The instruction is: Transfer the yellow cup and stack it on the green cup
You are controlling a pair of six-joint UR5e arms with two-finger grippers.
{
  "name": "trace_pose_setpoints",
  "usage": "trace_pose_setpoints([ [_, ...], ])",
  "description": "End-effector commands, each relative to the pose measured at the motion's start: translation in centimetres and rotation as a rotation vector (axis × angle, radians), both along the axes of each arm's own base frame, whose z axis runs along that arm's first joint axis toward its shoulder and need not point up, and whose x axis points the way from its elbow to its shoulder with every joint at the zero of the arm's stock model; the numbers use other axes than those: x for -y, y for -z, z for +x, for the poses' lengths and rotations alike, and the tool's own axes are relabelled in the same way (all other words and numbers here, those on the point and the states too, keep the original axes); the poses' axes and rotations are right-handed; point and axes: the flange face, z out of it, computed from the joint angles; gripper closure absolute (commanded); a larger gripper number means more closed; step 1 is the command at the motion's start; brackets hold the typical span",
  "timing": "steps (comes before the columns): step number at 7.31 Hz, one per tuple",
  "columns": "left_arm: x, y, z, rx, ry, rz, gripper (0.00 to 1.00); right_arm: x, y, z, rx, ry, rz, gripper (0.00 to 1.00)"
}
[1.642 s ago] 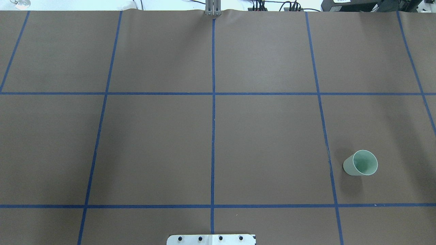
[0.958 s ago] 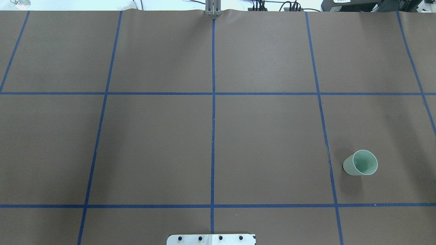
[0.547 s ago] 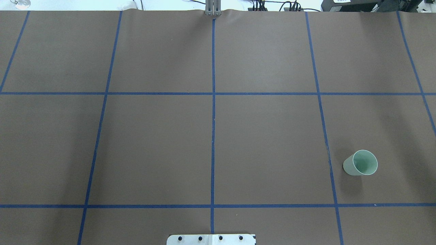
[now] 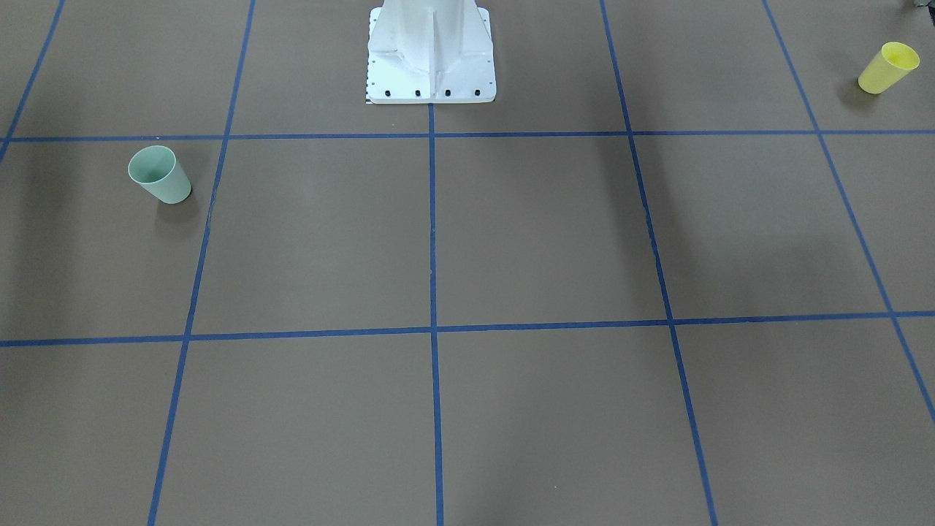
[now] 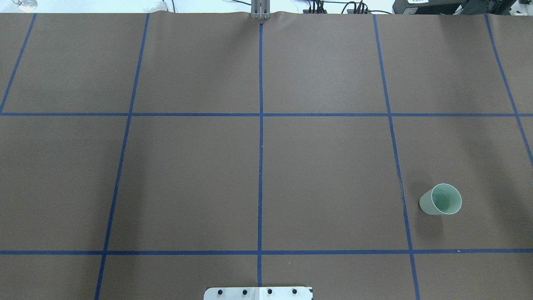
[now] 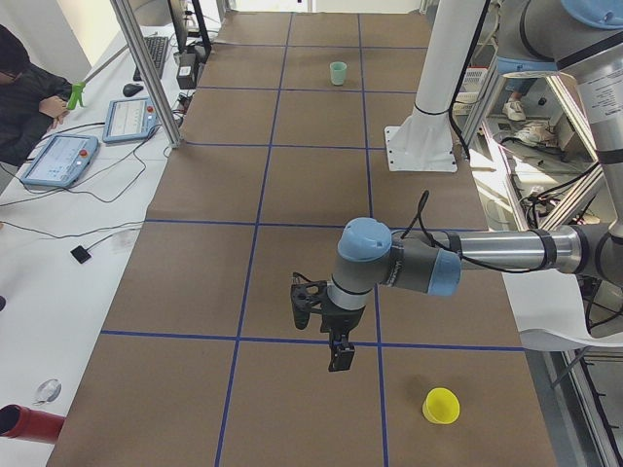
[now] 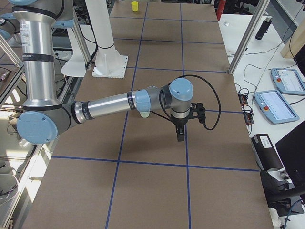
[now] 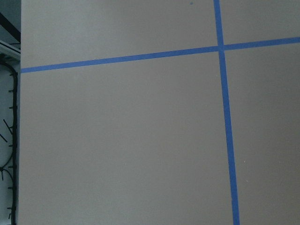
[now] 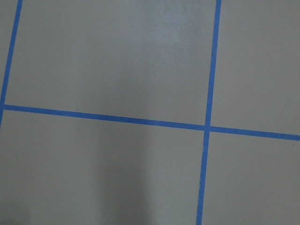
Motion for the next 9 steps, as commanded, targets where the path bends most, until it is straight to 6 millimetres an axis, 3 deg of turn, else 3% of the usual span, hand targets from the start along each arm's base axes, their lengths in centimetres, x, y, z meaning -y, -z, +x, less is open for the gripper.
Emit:
trace_pose_setpoints([
  [1, -1.5, 7.4, 3.9, 0.189, 0.128, -0.162, 0.00, -0.3, -0.5, 0.0, 0.002, 0.001, -0.011, 0.00],
  [2, -1.9, 8.0, 4.0, 0.213, 0.177, -0.196, 0.00, -0.4, -0.6, 0.0, 0.002, 0.000, -0.015, 0.00],
  [5, -5.1, 4.8, 12.9, 0.443, 0.477, -0.316, 0.00, -0.8, -1.1, 0.0, 0.004, 0.000, -0.022, 0.00],
  [7, -8.6, 3.3, 19.1, 0.604, 0.624, -0.366, 0.00, -1.2, -1.7, 0.0, 0.002, 0.000, -0.031, 0.00],
  [9, -10.3, 1.3, 22.7, 0.667, 0.773, -0.354, 0.00, -2.6, -3.5, 0.0, 0.004, 0.003, -0.045, 0.00],
])
